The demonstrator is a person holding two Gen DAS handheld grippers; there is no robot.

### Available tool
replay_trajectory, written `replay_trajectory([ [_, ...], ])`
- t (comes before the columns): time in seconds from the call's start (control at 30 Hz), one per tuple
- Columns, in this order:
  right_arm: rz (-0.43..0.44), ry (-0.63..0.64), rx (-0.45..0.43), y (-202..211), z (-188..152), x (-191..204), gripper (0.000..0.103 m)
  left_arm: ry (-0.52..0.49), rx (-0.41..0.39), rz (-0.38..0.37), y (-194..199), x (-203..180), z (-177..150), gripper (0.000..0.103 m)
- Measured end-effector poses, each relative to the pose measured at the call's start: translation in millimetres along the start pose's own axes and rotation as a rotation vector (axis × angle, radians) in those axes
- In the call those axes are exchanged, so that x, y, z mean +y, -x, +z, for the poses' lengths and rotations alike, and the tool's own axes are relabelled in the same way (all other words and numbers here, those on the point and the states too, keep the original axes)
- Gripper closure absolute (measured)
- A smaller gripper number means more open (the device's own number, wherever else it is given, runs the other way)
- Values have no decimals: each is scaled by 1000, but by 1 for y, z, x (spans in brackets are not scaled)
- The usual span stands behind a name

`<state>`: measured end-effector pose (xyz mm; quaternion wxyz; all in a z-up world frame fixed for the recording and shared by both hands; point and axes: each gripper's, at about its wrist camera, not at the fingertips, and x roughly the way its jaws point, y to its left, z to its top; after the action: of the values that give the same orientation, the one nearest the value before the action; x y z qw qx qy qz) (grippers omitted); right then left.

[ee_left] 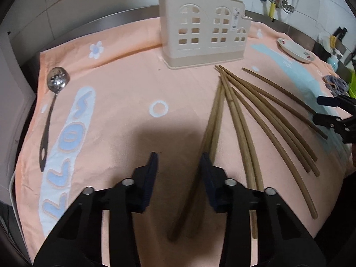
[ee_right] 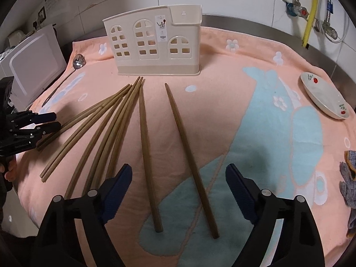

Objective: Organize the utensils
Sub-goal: 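Close the left tool on one wooden chopstick while the right tool grasps another, then lift the left tool's chopstick upright over the holder while the right tool carries its own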

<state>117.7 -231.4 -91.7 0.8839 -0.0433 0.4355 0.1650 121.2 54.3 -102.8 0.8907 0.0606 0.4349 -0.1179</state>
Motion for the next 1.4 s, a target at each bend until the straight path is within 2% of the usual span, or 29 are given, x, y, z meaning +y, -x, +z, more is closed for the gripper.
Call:
replay_trajectory([
  [0.27,27,-5,22,-4,2,-4,36,-48,16,-37,1,-8,0,81],
  [0.5,32,-7,31,-3,1,-11,48,-78,41,-46,-1,-14,-6,85],
  [0.77,36,-35,55,-5,-5,-24,71,-51,34,-53,-2,-13,-9,87],
  [1.0,22,-32,42,-6,-7,-25,79,-22,16,-54,-1,-15,-10,89],
  [1.2,-35,36,18,-4,-12,-15,87,-27,-9,-22,-2,-19,-12,88],
  [1.23,-44,47,14,-4,-13,-14,92,-29,-17,-13,-2,-21,-12,89],
  [1.4,-42,50,0,-2,-14,-11,95,-14,-28,-14,-1,-21,-11,94],
])
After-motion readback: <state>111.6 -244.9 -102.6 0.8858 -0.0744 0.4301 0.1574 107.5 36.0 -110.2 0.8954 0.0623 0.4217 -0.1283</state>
